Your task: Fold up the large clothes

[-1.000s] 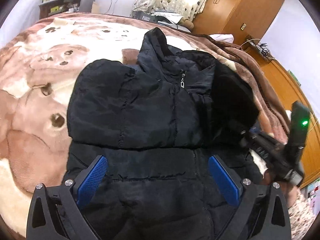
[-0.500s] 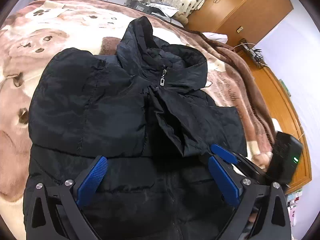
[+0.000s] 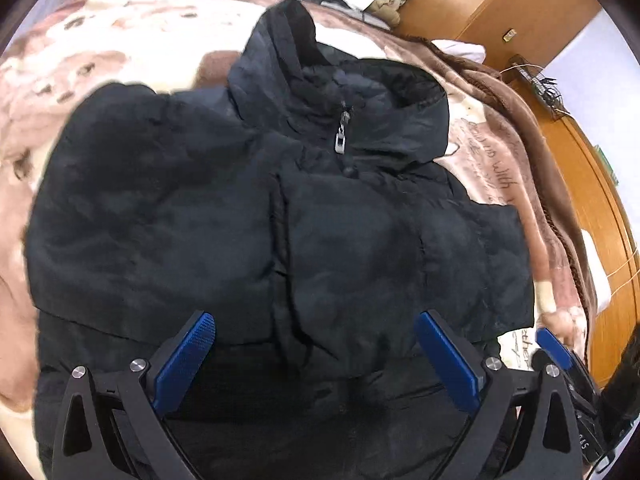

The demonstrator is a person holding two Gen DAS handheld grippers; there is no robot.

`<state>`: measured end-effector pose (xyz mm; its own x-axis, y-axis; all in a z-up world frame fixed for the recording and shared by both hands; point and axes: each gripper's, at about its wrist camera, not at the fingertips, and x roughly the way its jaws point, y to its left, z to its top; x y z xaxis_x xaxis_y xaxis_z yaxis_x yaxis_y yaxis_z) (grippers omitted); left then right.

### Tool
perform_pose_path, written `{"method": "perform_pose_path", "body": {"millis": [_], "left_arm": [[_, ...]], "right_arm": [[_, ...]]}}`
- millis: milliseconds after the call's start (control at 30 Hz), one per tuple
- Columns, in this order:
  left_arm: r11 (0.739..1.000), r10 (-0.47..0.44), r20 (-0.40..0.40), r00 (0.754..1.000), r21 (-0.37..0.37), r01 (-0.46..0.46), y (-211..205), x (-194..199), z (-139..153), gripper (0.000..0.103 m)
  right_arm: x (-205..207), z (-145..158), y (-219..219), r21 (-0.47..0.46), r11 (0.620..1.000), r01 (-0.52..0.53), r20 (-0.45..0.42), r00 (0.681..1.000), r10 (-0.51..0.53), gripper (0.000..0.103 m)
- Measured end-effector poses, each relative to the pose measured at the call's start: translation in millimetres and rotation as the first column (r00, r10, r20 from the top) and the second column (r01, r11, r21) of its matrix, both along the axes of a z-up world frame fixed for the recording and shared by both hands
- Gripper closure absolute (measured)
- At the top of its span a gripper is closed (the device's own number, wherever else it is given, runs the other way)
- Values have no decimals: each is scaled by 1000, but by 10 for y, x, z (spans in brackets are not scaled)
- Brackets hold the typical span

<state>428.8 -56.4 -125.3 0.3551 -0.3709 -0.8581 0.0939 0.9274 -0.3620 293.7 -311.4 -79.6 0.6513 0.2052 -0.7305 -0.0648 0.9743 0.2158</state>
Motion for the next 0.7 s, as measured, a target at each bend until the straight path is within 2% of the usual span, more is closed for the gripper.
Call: {"method": "perform_pose_path", "body": {"millis": [33,67,133,167,233,267,333,367,467,700], "left_arm": [[1000,4,-2,1000,18,-4,-30,3,-16,8],[999,9,-2,1000,46,-9,-68,0,-30,20],[998,-4,0,1000,69,4,-122,-19,-34,28],[998,-12,0,1000,62,12,-138,-32,-39,40],[997,-27,-9,1000,78,27,-183,-55,-45,57],[996,-25,-10,1000,83,26,-187,-62,-39,71],[996,-13,-3,1000,91,13,-168,-74,-14,86],[997,-7,0,1000,82,7,-154,-79,4,91],[999,-16,21,1000,38,15,-119,-84,109,95],[999,-40,189,981,-16,44,-32,-165,687,97]], "right_arm": [[-31,2,-84,2,1000,25,1,1000,-25,42],[-57,-2,-137,-3,999,46,0,999,-46,42],[-102,-14,-224,-14,997,79,1,997,-79,42],[-105,-17,-247,-21,996,85,2,996,-85,42],[-99,-44,-286,-36,994,99,-4,995,-99,42],[-97,-54,-294,-37,994,103,-6,995,-103,42],[-82,-62,-318,-22,992,121,-8,993,-121,42],[-102,-59,-350,-13,992,128,-6,992,-128,42],[-102,-34,-386,11,989,145,1,989,-145,42],[-72,64,-385,-11,987,159,29,987,-159,42]]}}
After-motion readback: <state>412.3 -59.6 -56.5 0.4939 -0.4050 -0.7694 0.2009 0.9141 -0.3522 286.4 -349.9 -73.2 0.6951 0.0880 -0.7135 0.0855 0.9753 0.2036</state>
